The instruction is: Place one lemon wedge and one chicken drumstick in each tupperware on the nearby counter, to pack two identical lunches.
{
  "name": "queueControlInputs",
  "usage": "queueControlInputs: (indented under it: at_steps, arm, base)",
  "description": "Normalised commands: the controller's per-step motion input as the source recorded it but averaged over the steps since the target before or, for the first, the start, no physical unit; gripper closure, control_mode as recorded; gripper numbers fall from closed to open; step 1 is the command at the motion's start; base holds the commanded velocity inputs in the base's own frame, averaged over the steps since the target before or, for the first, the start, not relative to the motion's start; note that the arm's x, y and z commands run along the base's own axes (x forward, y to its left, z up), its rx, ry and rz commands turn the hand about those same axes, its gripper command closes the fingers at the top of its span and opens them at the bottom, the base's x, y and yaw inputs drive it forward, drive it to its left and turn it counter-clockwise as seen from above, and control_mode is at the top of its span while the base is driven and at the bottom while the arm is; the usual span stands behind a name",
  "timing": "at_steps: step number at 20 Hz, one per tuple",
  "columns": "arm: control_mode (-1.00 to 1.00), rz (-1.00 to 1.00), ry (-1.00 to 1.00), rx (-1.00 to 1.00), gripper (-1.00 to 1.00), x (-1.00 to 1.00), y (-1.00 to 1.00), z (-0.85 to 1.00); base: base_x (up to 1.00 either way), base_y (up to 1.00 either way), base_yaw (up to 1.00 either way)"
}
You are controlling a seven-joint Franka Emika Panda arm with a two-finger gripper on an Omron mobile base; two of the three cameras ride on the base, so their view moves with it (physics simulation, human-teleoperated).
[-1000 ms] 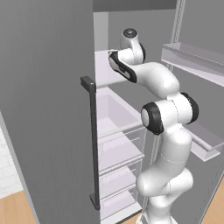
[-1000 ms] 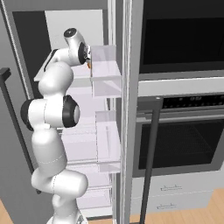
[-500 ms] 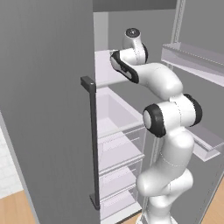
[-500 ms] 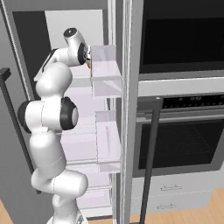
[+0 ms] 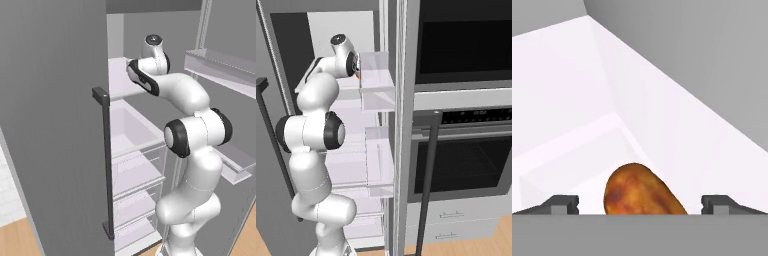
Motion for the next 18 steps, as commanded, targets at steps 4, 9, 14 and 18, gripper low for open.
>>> queueControlInputs:
  at_steps: [4,9,14,18]
  arm:
    - [-1.00,0.03,0.00,-0.05,1.00,0.00,-0.06,-0.29]
    - [-1.00,0.00,0.00,0.00,1.00,0.00,-0.02,-0.03]
    - [-1.00,0.00,-0.05,0.00,1.00,-0.51,0.22,0.03]
    - [-1.00,0.00,-0.28,-0.01,1.00,-1.00,0.51,0.30]
  base:
    - [0.00,0.00,0.00]
    - [0.00,0.00,0.00]
    - [0.00,0.00,0.00]
    - [0.00,0.00,0.00]
